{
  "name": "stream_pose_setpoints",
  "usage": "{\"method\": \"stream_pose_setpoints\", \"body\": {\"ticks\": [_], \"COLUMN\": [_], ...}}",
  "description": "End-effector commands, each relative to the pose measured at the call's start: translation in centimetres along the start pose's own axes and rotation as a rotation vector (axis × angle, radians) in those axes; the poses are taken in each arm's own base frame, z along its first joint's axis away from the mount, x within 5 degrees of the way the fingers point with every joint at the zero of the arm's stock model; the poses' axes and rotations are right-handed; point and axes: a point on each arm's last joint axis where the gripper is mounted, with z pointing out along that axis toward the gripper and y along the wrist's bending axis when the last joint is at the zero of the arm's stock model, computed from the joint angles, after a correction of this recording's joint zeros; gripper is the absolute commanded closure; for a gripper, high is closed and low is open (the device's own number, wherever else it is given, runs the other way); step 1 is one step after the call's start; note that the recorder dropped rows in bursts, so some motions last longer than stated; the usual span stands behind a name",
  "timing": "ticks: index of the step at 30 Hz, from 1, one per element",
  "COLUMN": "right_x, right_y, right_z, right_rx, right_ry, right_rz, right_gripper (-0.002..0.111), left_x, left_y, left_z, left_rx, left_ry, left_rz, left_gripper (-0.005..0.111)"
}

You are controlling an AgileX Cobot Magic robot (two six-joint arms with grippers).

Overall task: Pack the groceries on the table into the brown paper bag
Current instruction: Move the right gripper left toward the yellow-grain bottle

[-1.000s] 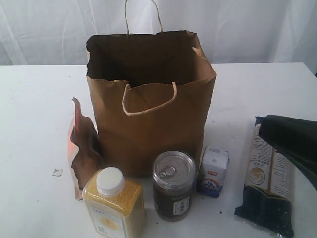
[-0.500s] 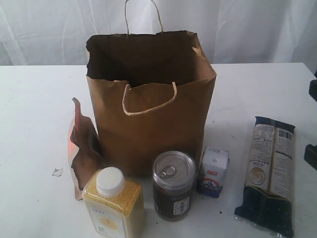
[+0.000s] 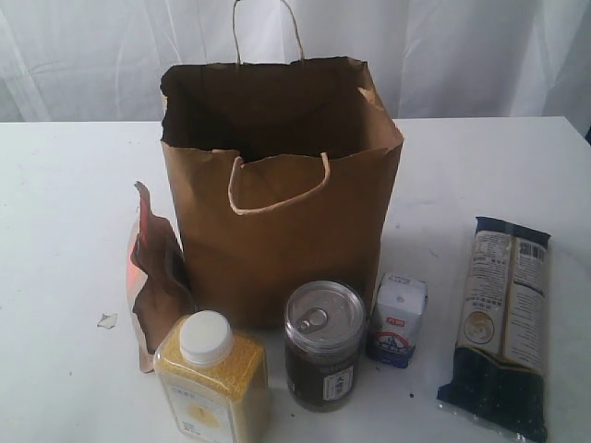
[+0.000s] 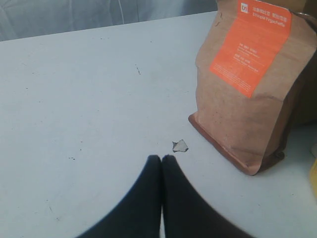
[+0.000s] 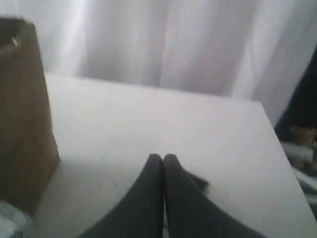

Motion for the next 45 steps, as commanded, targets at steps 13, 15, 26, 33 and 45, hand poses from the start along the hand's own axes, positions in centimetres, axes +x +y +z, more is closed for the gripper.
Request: {"method": "stream_pose_setpoints", "body": {"ticks": [13, 15, 26, 33, 45], "right_x": [-2.4, -2.4, -2.1, -2.9, -2.4], "right_y": [3.2, 3.5, 5.8, 7.4, 11.6], "right_z": [-3.8, -3.4, -1.4, -1.6, -0.1], "right_rx": [-0.526, -0.564, -0.691, -0.766, -0.890], "right_ry": [0.416, 0.465, 0.515, 0.419, 0.412], "right_rz": [-0.242, -0.263, -0.329, -0.325, -0.380], "right_gripper": [0.108, 0.107, 0.055, 0.050, 0.050], "left_x": [0.1, 0.1, 0.1, 0.1, 0.1], "left_y": [0.0, 0.0, 0.0, 0.0, 0.0], "left_z": [0.0, 0.0, 0.0, 0.0, 0.0], "left_rx": [-0.002, -0.002, -0.002, -0.002, -0.002], "left_ry": [-0.003, -0.003, -0.003, -0.003, -0.003], "left_rz": [-0.006, -0.006, -0.006, -0.006, -0.006], "left_gripper": [0.106, 0.106, 0.106, 0.106, 0.106]}}
